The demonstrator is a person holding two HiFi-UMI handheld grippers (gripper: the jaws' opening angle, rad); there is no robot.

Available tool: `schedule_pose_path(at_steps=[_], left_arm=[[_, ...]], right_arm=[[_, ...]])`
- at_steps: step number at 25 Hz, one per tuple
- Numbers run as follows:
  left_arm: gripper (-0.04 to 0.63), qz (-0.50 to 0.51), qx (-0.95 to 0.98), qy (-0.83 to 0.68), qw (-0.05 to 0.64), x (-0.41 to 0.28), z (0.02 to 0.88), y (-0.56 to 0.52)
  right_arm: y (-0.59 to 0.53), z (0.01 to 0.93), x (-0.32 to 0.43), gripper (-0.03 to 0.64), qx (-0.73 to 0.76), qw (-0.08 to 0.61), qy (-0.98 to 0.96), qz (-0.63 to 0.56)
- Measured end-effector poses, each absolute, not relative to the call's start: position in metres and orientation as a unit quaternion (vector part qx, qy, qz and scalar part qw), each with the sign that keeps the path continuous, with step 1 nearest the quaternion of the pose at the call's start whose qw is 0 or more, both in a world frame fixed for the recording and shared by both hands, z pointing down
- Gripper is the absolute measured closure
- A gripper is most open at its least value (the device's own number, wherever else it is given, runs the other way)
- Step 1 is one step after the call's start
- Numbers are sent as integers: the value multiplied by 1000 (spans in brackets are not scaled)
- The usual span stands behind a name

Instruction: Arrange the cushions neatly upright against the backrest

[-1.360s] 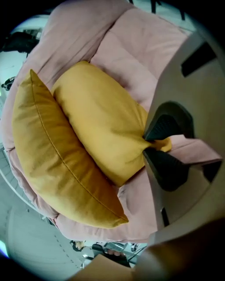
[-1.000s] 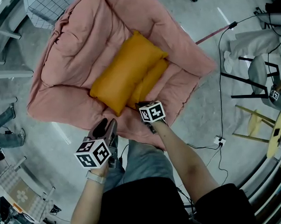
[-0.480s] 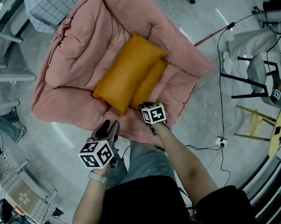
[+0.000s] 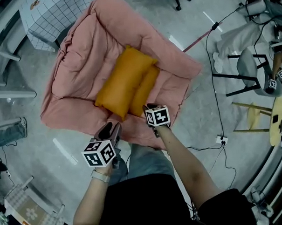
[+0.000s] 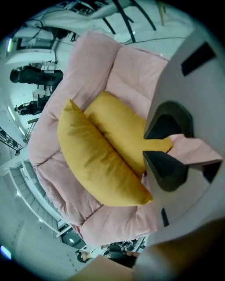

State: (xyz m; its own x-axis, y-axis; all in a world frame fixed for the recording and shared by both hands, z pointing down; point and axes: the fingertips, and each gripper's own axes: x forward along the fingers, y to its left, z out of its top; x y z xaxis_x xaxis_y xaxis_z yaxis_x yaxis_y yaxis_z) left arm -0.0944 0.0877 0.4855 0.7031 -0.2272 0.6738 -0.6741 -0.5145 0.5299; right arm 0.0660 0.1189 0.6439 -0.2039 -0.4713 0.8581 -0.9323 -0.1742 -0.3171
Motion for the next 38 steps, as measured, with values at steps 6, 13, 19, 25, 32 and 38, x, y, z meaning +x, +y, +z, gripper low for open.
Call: schedule_pose_path(at_steps=[6, 13, 19, 25, 32, 38], left_arm=[[441, 293, 840, -243, 388, -94, 466, 86], [475, 287, 869, -188, 356, -83, 432, 76], [579, 281, 899, -136, 306, -71, 400, 67], [583, 257, 933, -69, 244, -48, 355, 69], [583, 209, 956, -13, 207, -30, 294, 64], [583, 171, 972, 19, 162, -19, 234, 62]], right_arm=[[122, 587, 70, 579, 622, 204, -579, 486], [128, 509, 81, 599, 684, 130, -551, 461], [133, 443, 75, 604, 721, 82, -555, 407], [141, 383, 71, 606, 749, 49, -555, 358], [135, 309, 61, 607, 772, 18, -563, 293], [132, 241, 62, 607, 779, -8, -581, 234]])
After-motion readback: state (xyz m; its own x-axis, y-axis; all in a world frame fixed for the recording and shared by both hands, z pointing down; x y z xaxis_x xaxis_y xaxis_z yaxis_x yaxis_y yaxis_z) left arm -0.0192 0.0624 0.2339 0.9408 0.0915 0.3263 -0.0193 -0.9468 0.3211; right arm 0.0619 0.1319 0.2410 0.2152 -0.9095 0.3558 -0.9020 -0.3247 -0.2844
